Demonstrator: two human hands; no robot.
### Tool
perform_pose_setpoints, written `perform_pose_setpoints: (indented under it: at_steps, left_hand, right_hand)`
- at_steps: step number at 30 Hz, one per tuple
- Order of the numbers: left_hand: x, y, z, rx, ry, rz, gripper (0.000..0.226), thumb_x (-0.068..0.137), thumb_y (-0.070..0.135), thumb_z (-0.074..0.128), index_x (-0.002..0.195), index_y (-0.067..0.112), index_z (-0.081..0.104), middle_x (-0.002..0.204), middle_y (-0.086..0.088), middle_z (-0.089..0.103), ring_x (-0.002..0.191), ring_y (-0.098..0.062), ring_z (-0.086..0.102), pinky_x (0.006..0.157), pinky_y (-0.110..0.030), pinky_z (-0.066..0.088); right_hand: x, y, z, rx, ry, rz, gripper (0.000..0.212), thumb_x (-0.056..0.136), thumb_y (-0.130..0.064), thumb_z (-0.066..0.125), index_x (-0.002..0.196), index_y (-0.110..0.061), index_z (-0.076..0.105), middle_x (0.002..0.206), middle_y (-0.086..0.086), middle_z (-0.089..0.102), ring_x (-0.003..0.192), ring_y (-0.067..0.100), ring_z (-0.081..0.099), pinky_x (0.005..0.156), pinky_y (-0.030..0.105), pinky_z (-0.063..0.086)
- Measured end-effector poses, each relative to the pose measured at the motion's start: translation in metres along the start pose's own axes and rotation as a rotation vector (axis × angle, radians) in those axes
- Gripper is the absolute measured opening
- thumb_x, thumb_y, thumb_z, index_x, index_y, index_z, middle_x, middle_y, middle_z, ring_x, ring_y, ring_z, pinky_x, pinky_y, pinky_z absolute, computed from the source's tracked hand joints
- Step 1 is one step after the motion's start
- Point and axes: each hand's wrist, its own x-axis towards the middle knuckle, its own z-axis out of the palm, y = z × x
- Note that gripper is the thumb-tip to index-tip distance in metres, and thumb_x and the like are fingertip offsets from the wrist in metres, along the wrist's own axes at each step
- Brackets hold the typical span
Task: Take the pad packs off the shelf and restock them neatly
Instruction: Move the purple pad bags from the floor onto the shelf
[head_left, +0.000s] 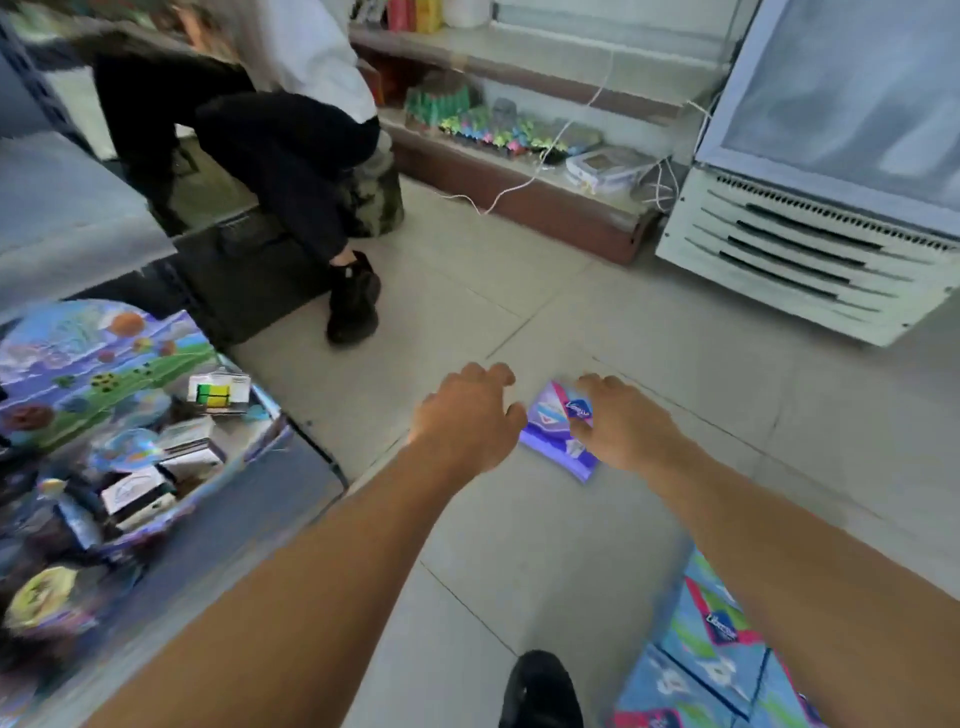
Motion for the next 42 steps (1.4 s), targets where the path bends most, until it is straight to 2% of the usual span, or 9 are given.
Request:
perform_pose_setpoints:
  at_steps: [4, 11, 21, 25, 27, 30, 34, 39, 42]
  left_hand:
    - [0.082, 0.009, 0.095, 0.037, -0.089, 0.036, 0.043, 0.098, 0.039, 0.042, 0.139, 0.027, 0.039, 0.137, -0.003, 0.043, 0.125, -0.025, 0.041, 0.096, -0.040, 0.043]
    - [0.158, -0.011, 0.214, 0.061, -0.220, 0.045, 0.048, 0.097, 0.040, 0.045, 0.142, 0.027, 0.036, 0.136, -0.006, 0.043, 0.123, -0.026, 0.043, 0.093, -0.040, 0.043]
    - [0.191, -0.046, 0.270, 0.047, -0.275, 0.000, 0.051, 0.097, 0.040, 0.046, 0.145, 0.030, 0.031, 0.146, -0.004, 0.034, 0.128, -0.025, 0.038, 0.093, -0.038, 0.042]
    - [0.207, -0.041, 0.280, 0.027, -0.274, 0.000, 0.051, 0.097, 0.037, 0.046, 0.145, 0.027, 0.031, 0.148, -0.004, 0.031, 0.131, -0.026, 0.035, 0.094, -0.039, 0.042]
    - [0.210, -0.039, 0.284, 0.027, -0.279, -0.001, 0.052, 0.097, 0.036, 0.047, 0.145, 0.025, 0.031, 0.148, -0.005, 0.029, 0.132, -0.026, 0.032, 0.094, -0.040, 0.043]
    - [0.207, -0.040, 0.283, -0.013, -0.249, -0.040, 0.056, 0.097, 0.036, 0.049, 0.146, 0.022, 0.027, 0.150, -0.005, 0.026, 0.135, -0.025, 0.029, 0.096, -0.041, 0.044]
    - [0.194, -0.049, 0.273, -0.121, -0.204, -0.137, 0.060, 0.099, 0.040, 0.044, 0.150, 0.019, 0.020, 0.154, -0.007, 0.021, 0.139, -0.026, 0.027, 0.097, -0.042, 0.042]
    - [0.160, -0.072, 0.235, -0.529, -0.172, -0.406, 0.067, 0.097, 0.057, 0.036, 0.149, 0.016, 0.023, 0.141, -0.011, 0.046, 0.123, -0.030, 0.048, 0.087, -0.033, 0.039]
    - [0.125, -0.092, 0.191, -0.826, -0.123, -0.450, 0.060, 0.091, 0.054, 0.054, 0.135, 0.016, 0.042, 0.126, -0.002, 0.058, 0.105, -0.021, 0.057, 0.080, -0.030, 0.044]
  right_hand:
    - [0.058, 0.050, 0.080, 0.062, -0.050, 0.070, 0.073, 0.089, -0.035, 0.058, 0.151, -0.023, 0.023, 0.140, 0.010, 0.041, 0.118, 0.035, 0.049, 0.089, 0.039, 0.049]
    - [0.126, 0.097, 0.190, 0.063, -0.150, 0.173, 0.078, 0.092, -0.039, 0.058, 0.154, -0.021, 0.014, 0.155, 0.011, 0.024, 0.127, 0.036, 0.045, 0.095, 0.040, 0.046]
    - [0.138, 0.112, 0.248, 0.060, -0.117, 0.226, 0.091, 0.088, -0.044, 0.063, 0.155, -0.028, 0.004, 0.162, 0.010, -0.003, 0.142, 0.040, 0.015, 0.102, 0.049, 0.044]
    - [0.151, 0.118, 0.260, 0.113, -0.081, 0.224, 0.092, 0.088, -0.043, 0.063, 0.155, -0.034, -0.001, 0.162, 0.013, -0.007, 0.137, 0.045, 0.027, 0.102, 0.047, 0.042]
    - [0.152, 0.120, 0.264, 0.047, -0.109, 0.219, 0.079, 0.095, -0.035, 0.054, 0.155, -0.035, 0.002, 0.162, 0.012, -0.006, 0.127, 0.042, 0.041, 0.095, 0.043, 0.046]
    - [0.147, 0.121, 0.265, -0.022, -0.058, 0.186, 0.060, 0.102, -0.022, 0.041, 0.155, -0.026, 0.014, 0.162, 0.013, 0.006, 0.132, 0.043, 0.038, 0.098, 0.046, 0.045]
    - [0.132, 0.112, 0.257, 0.020, 0.107, 0.143, 0.050, 0.098, -0.016, 0.049, 0.147, -0.011, 0.039, 0.154, 0.020, 0.031, 0.128, 0.048, 0.043, 0.091, 0.050, 0.050]
    - [0.087, 0.073, 0.242, 0.059, 0.339, -0.103, 0.047, 0.094, -0.021, 0.040, 0.137, -0.008, 0.050, 0.145, 0.020, 0.046, 0.113, 0.048, 0.056, 0.070, 0.050, 0.058]
    - [0.056, 0.033, 0.209, 0.106, 0.407, -0.241, 0.049, 0.093, -0.022, 0.035, 0.139, -0.012, 0.043, 0.147, 0.019, 0.044, 0.111, 0.047, 0.056, 0.069, 0.048, 0.058]
